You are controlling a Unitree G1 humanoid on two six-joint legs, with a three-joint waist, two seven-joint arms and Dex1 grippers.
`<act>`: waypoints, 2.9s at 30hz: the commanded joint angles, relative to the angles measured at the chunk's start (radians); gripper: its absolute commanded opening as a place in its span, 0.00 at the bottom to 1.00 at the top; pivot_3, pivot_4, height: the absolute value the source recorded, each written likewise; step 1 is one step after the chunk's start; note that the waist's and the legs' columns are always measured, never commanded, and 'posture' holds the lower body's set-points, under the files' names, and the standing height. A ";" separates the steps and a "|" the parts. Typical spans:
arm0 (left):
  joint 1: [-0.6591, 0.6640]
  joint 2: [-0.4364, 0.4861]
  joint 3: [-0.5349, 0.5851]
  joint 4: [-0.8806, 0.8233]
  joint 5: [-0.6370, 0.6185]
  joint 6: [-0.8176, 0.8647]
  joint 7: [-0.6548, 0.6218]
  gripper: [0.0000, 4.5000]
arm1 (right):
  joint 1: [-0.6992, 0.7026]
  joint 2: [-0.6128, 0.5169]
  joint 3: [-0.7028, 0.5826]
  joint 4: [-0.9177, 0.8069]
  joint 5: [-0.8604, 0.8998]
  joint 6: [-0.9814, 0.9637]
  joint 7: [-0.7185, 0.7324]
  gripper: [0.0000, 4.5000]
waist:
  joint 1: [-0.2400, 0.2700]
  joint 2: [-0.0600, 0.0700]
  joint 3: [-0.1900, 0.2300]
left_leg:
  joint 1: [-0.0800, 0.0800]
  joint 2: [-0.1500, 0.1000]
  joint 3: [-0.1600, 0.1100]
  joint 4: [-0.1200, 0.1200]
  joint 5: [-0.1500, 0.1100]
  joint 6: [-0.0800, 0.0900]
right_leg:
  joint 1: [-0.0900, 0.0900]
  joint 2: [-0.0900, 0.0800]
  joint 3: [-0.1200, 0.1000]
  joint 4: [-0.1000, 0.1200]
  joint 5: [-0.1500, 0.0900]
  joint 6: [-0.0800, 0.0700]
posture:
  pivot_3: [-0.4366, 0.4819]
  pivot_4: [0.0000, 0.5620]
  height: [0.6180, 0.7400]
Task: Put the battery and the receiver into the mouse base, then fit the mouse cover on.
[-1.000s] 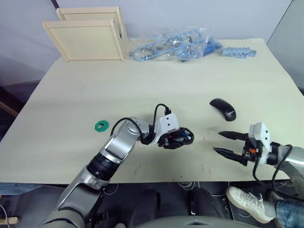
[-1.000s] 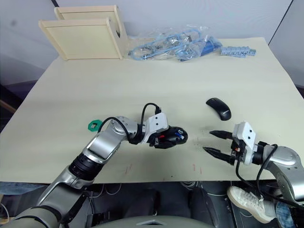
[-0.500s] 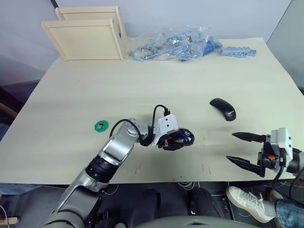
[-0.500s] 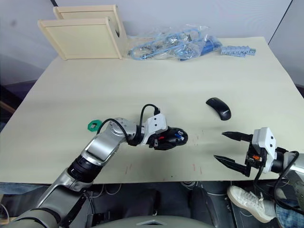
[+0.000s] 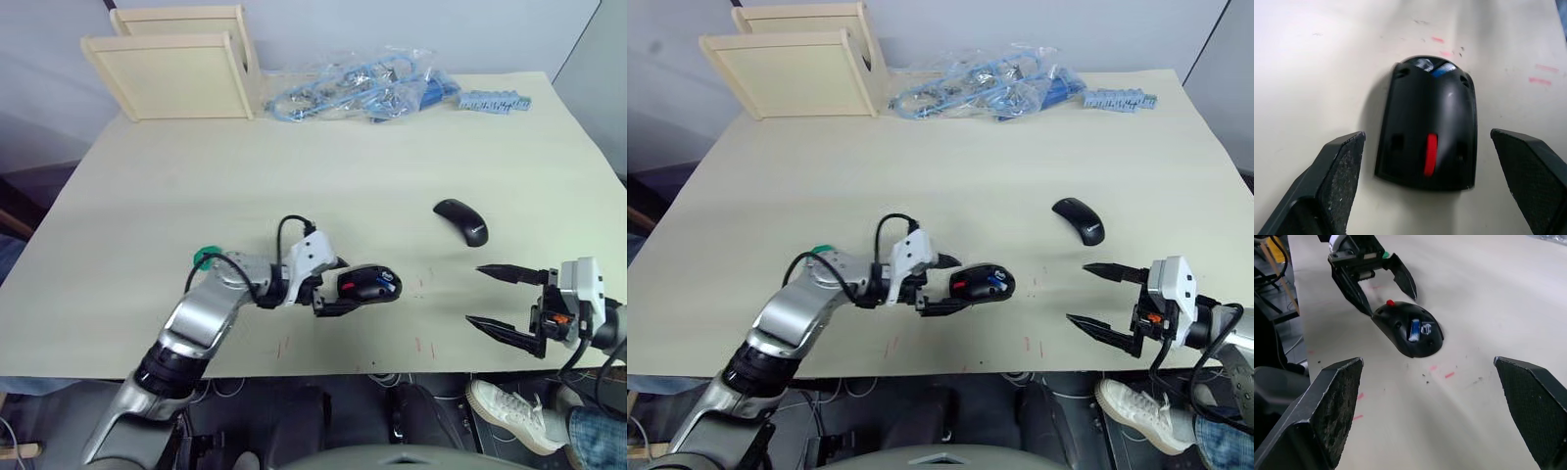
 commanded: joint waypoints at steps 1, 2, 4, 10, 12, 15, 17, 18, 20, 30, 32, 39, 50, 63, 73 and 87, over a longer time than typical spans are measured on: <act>0.100 0.052 0.183 -0.098 -0.094 -0.022 0.000 0.97 | -0.029 0.007 0.010 -0.023 0.018 -0.010 0.000 1.00 | -0.002 0.001 0.001 | 0.000 0.000 0.000 0.000 0.000 0.000 | 0.000 0.000 0.000 0.000 0.000 0.000 | 0.48 0.27 1.00; 0.131 0.055 0.233 -0.115 -0.124 -0.005 0.014 0.97 | -0.038 0.007 0.014 -0.025 0.020 -0.008 0.001 1.00 | -0.001 0.001 0.001 | 0.000 0.001 0.000 0.000 0.000 0.000 | 0.000 0.000 0.001 0.000 0.000 0.000 | 0.48 0.27 1.00; 0.187 0.067 0.307 -0.135 -0.159 0.002 0.025 0.97 | -0.057 0.006 0.024 -0.028 0.020 -0.006 0.000 1.00 | 0.002 0.000 0.002 | 0.000 0.001 0.000 0.000 0.000 0.000 | 0.000 0.000 0.000 0.000 0.000 0.000 | 0.48 0.27 1.00; 0.404 0.035 0.577 -0.247 -0.286 0.049 0.115 0.97 | -0.111 0.006 0.033 -0.008 0.038 -0.004 0.020 1.00 | 0.003 0.000 0.003 | 0.000 0.002 0.000 0.000 0.000 0.000 | 0.000 -0.002 0.000 -0.001 0.000 0.000 | 0.48 0.27 1.00; 0.503 0.004 0.689 -0.285 -0.332 0.058 0.150 0.97 | -0.124 0.005 0.031 -0.002 0.052 0.001 0.023 1.00 | 0.004 -0.001 0.003 | 0.000 0.002 0.000 0.000 0.000 0.000 | 0.000 -0.002 0.001 -0.001 0.000 0.000 | 0.48 0.27 1.00; 0.639 -0.068 0.843 -0.294 -0.377 0.055 0.210 0.97 | -0.124 0.011 0.031 0.005 0.067 0.004 0.025 1.00 | -0.006 -0.001 0.004 | 0.001 0.003 0.003 0.000 0.000 0.000 | 0.000 -0.002 0.003 -0.002 0.000 0.000 | 0.48 0.27 1.00; 0.681 -0.083 0.891 -0.278 -0.393 0.049 0.237 0.97 | -0.119 0.017 0.037 0.007 0.069 0.002 0.024 1.00 | 0.004 -0.001 0.005 | 0.000 0.003 0.002 0.000 0.000 0.000 | -0.001 -0.002 0.002 -0.002 0.000 0.000 | 0.48 0.27 1.00; 0.681 -0.082 0.916 -0.254 -0.400 0.050 0.257 0.97 | -0.118 0.022 0.043 0.007 0.065 -0.002 0.022 1.00 | 0.010 -0.001 0.005 | 0.000 0.003 0.001 0.000 0.000 0.000 | 0.000 -0.002 0.001 -0.001 0.000 0.000 | 0.48 0.27 1.00; 0.667 -0.074 0.955 -0.207 -0.422 0.062 0.287 0.97 | -0.120 0.032 0.055 0.008 0.060 -0.006 0.016 1.00 | 0.020 -0.001 0.005 | 0.000 0.002 0.002 0.000 0.000 0.000 | 0.001 -0.002 -0.002 -0.001 -0.001 -0.002 | 0.48 0.27 1.00; 0.562 0.044 0.958 -0.038 -0.407 0.050 0.343 0.86 | -0.125 0.074 0.091 -0.001 0.043 -0.024 -0.003 1.00 | 0.010 -0.002 0.005 | 0.000 0.001 0.001 0.000 0.000 0.000 | 0.000 -0.002 0.000 -0.002 0.000 0.000 | 0.48 0.27 1.00; 0.534 0.050 0.928 -0.062 -0.407 0.058 0.371 0.70 | -0.118 0.085 0.094 -0.006 0.047 -0.027 -0.002 1.00 | 0.010 -0.002 0.005 | 0.000 0.001 0.001 0.000 0.000 0.000 | 0.000 -0.002 0.000 -0.002 0.000 -0.001 | 0.48 0.27 1.00; 0.469 0.055 0.870 -0.056 -0.399 0.065 0.428 0.59 | -0.097 0.107 0.095 -0.038 0.053 -0.041 -0.005 1.00 | 0.001 -0.002 0.005 | 0.000 0.002 0.001 0.000 0.000 0.000 | 0.000 -0.002 0.001 -0.002 0.000 0.000 | 0.48 0.27 1.00; 0.423 0.087 0.777 -0.013 -0.346 0.041 0.437 0.59 | -0.001 0.155 0.078 -0.120 0.046 -0.094 -0.066 1.00 | 0.001 -0.003 0.006 | 0.000 0.001 0.000 -0.001 0.000 -0.001 | -0.001 -0.002 0.001 -0.001 0.000 0.000 | 0.48 0.27 1.00; 0.419 0.087 0.728 0.031 -0.267 0.002 0.431 0.59 | 0.045 0.151 0.091 -0.181 0.061 -0.107 -0.059 1.00 | 0.002 -0.003 0.006 | 0.000 0.001 0.001 -0.001 0.000 -0.001 | -0.001 -0.002 0.001 -0.001 0.000 0.000 | 0.48 0.27 1.00; 0.391 0.077 0.667 0.097 -0.214 -0.070 0.415 0.25 | 0.041 0.148 0.122 -0.228 0.048 -0.072 -0.116 1.00 | 0.002 -0.003 0.006 | 0.000 0.001 0.001 -0.001 0.000 -0.001 | -0.001 -0.002 0.001 -0.001 0.000 0.000 | 0.48 0.27 1.00; 0.358 0.086 0.624 0.188 -0.182 -0.130 0.371 0.25 | 0.036 0.123 0.121 -0.262 0.067 -0.036 -0.163 1.00 | 0.002 -0.003 0.006 | 0.000 0.001 0.000 -0.001 0.000 0.000 | -0.001 -0.002 0.001 -0.001 0.000 0.000 | 0.48 0.27 1.00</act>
